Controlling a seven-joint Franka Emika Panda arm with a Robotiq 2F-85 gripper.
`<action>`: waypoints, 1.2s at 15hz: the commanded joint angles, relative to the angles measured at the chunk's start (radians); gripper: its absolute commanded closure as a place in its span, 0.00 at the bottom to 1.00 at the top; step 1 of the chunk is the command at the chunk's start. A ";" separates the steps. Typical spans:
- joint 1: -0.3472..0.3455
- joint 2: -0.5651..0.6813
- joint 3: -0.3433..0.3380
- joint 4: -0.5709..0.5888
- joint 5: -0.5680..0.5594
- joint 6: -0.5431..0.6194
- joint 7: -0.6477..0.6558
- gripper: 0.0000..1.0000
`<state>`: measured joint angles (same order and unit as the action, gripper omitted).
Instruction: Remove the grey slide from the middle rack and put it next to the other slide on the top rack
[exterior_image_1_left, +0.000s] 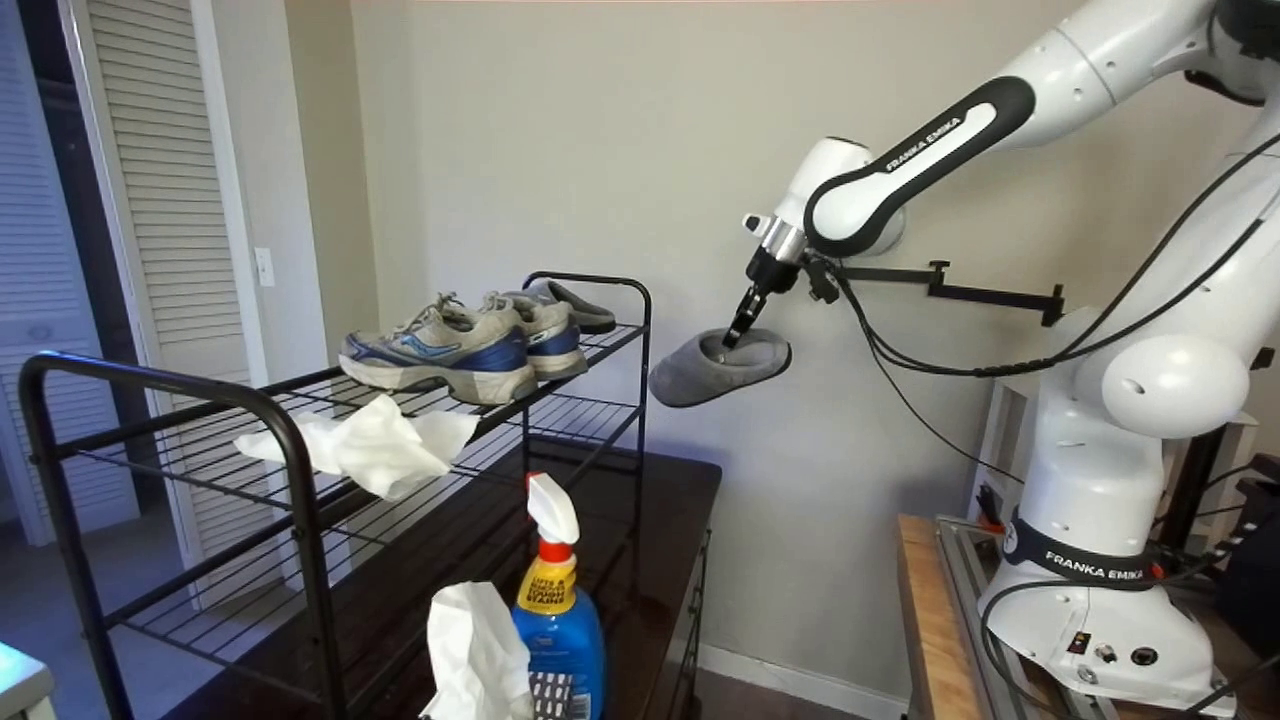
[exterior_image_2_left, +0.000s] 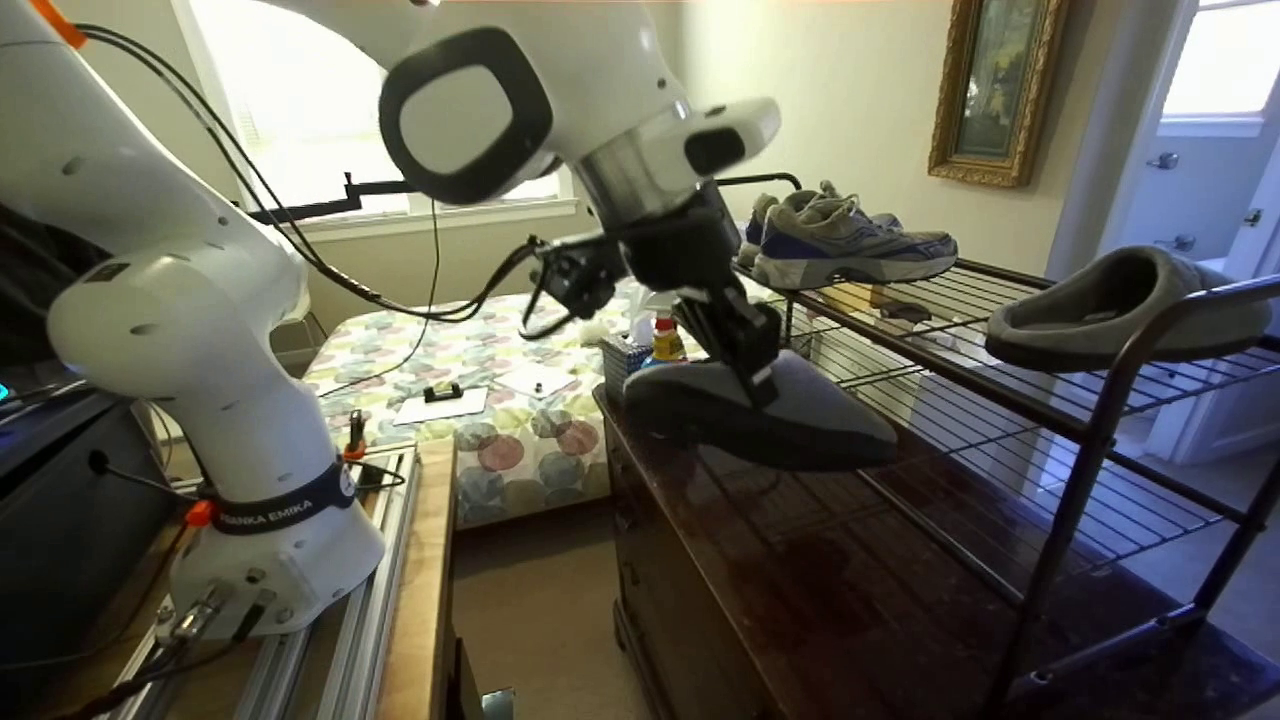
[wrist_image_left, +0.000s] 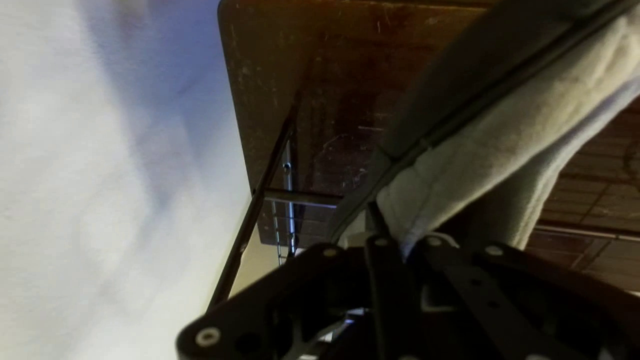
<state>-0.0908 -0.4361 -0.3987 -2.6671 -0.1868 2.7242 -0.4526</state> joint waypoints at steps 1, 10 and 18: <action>-0.076 -0.250 0.092 -0.030 0.019 -0.169 0.061 0.99; 0.067 -0.490 0.128 0.003 0.136 -0.232 0.100 0.99; 0.066 -0.466 0.137 0.002 0.125 -0.215 0.116 0.99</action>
<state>-0.0268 -0.9267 -0.2705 -2.6669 -0.0734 2.4713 -0.3598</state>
